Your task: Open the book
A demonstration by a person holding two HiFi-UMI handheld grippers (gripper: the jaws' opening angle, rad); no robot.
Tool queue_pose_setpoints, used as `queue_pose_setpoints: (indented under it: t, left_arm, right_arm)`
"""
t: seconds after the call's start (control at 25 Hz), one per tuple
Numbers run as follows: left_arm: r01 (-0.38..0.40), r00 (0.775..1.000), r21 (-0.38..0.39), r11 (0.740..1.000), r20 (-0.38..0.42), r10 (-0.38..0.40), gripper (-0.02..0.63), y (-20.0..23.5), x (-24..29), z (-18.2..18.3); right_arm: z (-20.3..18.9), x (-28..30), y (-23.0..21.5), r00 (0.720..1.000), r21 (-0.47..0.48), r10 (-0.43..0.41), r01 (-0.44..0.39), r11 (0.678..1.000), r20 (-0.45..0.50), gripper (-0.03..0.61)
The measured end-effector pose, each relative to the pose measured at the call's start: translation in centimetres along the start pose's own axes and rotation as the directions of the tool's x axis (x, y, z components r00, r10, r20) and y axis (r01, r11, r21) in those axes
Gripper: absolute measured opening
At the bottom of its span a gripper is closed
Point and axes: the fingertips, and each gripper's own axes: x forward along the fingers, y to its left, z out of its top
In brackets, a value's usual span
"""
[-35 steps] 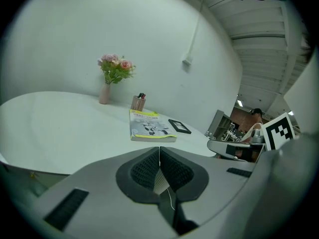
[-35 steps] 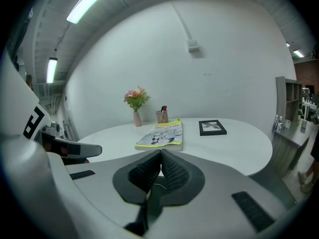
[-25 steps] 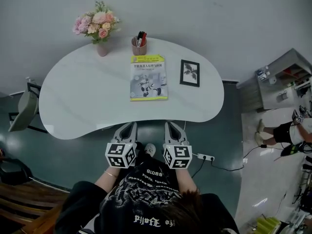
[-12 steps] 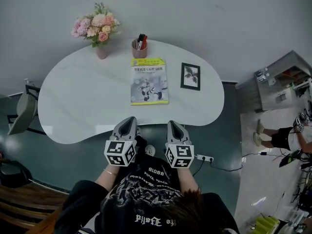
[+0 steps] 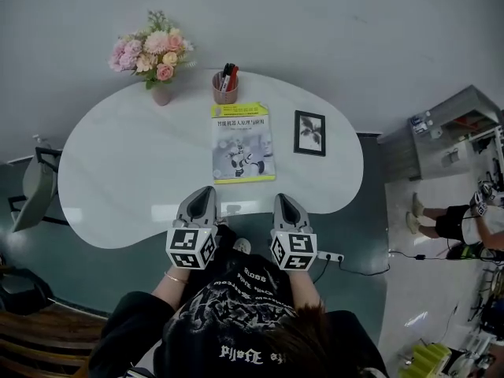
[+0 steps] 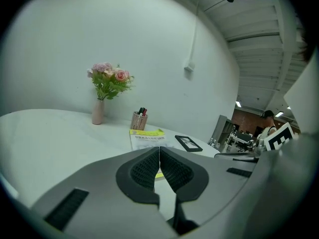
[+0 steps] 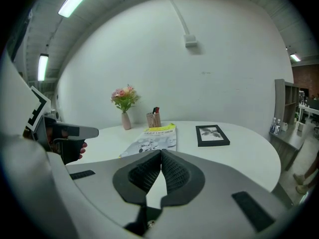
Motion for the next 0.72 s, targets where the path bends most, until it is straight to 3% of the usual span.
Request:
queue_pose_setpoints:
  t: [0.24,0.6,0.68,0.72]
  left_arm:
    - [0.046,0.999,-0.020,0.999,-0.011,-0.047,0.023,1.0,1.8,0.6]
    - [0.049,0.997,-0.021,0.999,-0.054,-0.051,0.023,3.3,2.8,0.1]
    - [0.048,0.997,-0.019,0.999,-0.063,-0.049,0.023,3.8,2.9,0.0]
    - [0.048,0.996,-0.019,0.999,-0.068,-0.049,0.023,4.1,2.9,-0.1]
  right_arm:
    - [0.4,2.1,0.2,0.999,0.016,-0.033,0.033,0.999,-0.023,0.028]
    - [0.3,4.6,-0.7,0.988,0.074,-0.107,0.116,0.991,-0.115,0.029]
    - [0.2,5.2,-0.9,0.985,0.086,-0.108,0.121,0.989,-0.134,0.042]
    - [0.1,5.5,-1.0,0.983,0.089,-0.111,0.125,0.988,-0.147,0.080]
